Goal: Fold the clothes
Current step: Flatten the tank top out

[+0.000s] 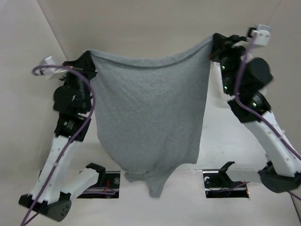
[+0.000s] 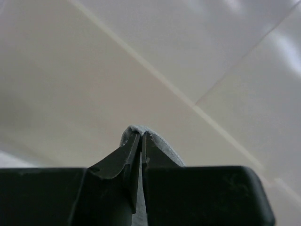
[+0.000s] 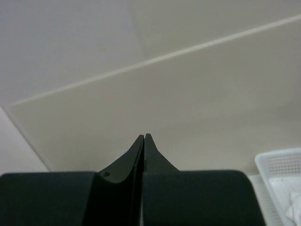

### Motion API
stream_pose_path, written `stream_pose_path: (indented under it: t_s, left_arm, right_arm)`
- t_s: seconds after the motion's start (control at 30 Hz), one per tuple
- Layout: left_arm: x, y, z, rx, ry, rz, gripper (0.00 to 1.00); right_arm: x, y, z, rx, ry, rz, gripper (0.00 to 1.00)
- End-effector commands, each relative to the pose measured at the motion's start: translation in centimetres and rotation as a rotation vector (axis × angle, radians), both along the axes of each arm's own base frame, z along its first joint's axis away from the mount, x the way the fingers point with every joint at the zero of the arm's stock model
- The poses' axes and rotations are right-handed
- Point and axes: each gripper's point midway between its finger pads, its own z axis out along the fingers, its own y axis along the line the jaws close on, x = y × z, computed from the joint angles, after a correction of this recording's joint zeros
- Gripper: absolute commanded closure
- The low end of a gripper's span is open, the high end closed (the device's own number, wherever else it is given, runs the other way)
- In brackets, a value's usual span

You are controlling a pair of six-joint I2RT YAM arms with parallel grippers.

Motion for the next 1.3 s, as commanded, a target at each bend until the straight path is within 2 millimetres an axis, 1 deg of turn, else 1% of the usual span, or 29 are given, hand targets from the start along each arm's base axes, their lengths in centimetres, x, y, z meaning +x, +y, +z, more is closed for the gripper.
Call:
stream_pose_path:
  t_s: [0.0,0.07,0.13,0.17,0.2,0.23,0.3,0.33,0.4,0.43,0.53,0.57,0.6,0.67,0.73,0.83,0.93,0.97,1.0,1.03,1.1,1.13,1.17,1.2,1.27]
  left_arm:
    - [6.5,0.2,-6.1,0.024,0.147,0.061,0.98]
    - [10.3,1.2,-8.3,0.019,0.207,0.085,0.98]
    - [13.6,1.6,-9.0,0.006,0.242,0.071,0.98]
    - [14.8,1.9,-8.8,0.0,0.246,0.061,0.98]
    - [16.2,1.8,-8.2,0.0,0.248,0.041,0.98]
    - [17.4,1.8,-7.2,0.003,0.243,0.026,0.98]
    - [18.6,2.1,-4.8,0.007,0.218,0.017,0.98]
    - [18.8,2.1,-3.6,0.01,0.202,0.01,0.98]
    - [18.8,2.3,-0.4,0.024,0.158,0.007,0.98]
    - [18.4,2.5,1.3,0.028,0.131,0.006,0.98]
    - [17.0,3.1,4.7,0.042,0.065,0.02,0.98]
    - [16.4,3.3,5.4,0.049,0.051,0.026,0.98]
    - [16.1,3.3,5.7,0.052,0.046,0.03,0.98]
    - [15.2,3.4,5.9,0.06,0.036,0.04,0.98]
    - [14.7,3.4,5.6,0.066,0.04,0.052,0.98]
    - [14.1,2.9,4.1,0.08,0.061,0.054,0.98]
    - [13.1,2.1,1.3,0.092,0.093,0.051,0.98]
    - [12.7,1.9,0.0,0.098,0.108,0.053,0.98]
    - [12.2,1.8,-1.4,0.1,0.125,0.055,0.98]
    - [11.6,1.6,-3.2,0.101,0.148,0.051,0.98]
    - [9.7,1.3,-7.3,0.1,0.196,0.047,0.98]
    - [8.5,1.2,-9.5,0.094,0.215,0.036,0.97]
    - [7.5,1.0,-11.1,0.093,0.231,0.028,0.97]
    - [6.1,1.0,-13.2,0.088,0.254,0.021,0.97]
    - [3.6,0.8,-16.6,0.069,0.287,0.0,0.97]
  right_arm:
    - [6.9,3.4,-4.8,0.024,0.124,0.157,1.0]
    - [10.7,3.9,-6.1,0.02,0.168,0.159,1.0]
    - [13.8,3.9,-6.4,0.009,0.192,0.137,1.0]
    - [15.4,3.7,-6.3,0.011,0.204,0.123,1.0]
    - [16.3,3.5,-5.9,0.013,0.204,0.118,1.0]
    - [17.2,3.2,-5.0,0.021,0.196,0.115,1.0]
    - [17.8,2.6,-3.0,0.039,0.168,0.116,1.0]
    - [17.8,2.3,-2.0,0.045,0.153,0.117,1.0]
    - [17.2,1.6,0.6,0.059,0.109,0.118,1.0]
    - [16.5,1.2,2.1,0.066,0.081,0.118,1.0]
    - [14.7,0.7,4.7,0.076,0.021,0.131,1.0]
    - [13.8,0.4,5.5,0.08,0.003,0.138,1.0]
    - [13.5,0.4,5.7,0.078,0.002,0.141,1.0]
    - [13.2,0.2,5.3,0.074,0.02,0.138,1.0]
    - [13.4,-0.1,4.2,0.07,0.054,0.13,1.0]
    - [13.0,-0.4,1.6,0.065,0.119,0.122,1.0]
    - [11.3,-1.0,-1.5,0.064,0.148,0.111,1.0]
    - [10.2,-1.4,-2.5,0.068,0.153,0.11,1.0]
    - [9.4,-1.7,-3.9,0.068,0.168,0.108,1.0]
    - [8.3,-1.6,-5.6,0.065,0.189,0.114,1.0]
    - [6.0,-1.2,-10.2,0.067,0.246,0.13,1.0]
    - [4.8,-1.1,-12.8,0.071,0.275,0.136,1.0]
    - [3.6,-0.8,-15.3,0.072,0.305,0.151,1.0]
    - [2.2,-0.5,-17.6,0.078,0.33,0.168,1.0]
    - [-0.4,-0.4,-20.9,0.099,0.36,0.188,1.0]
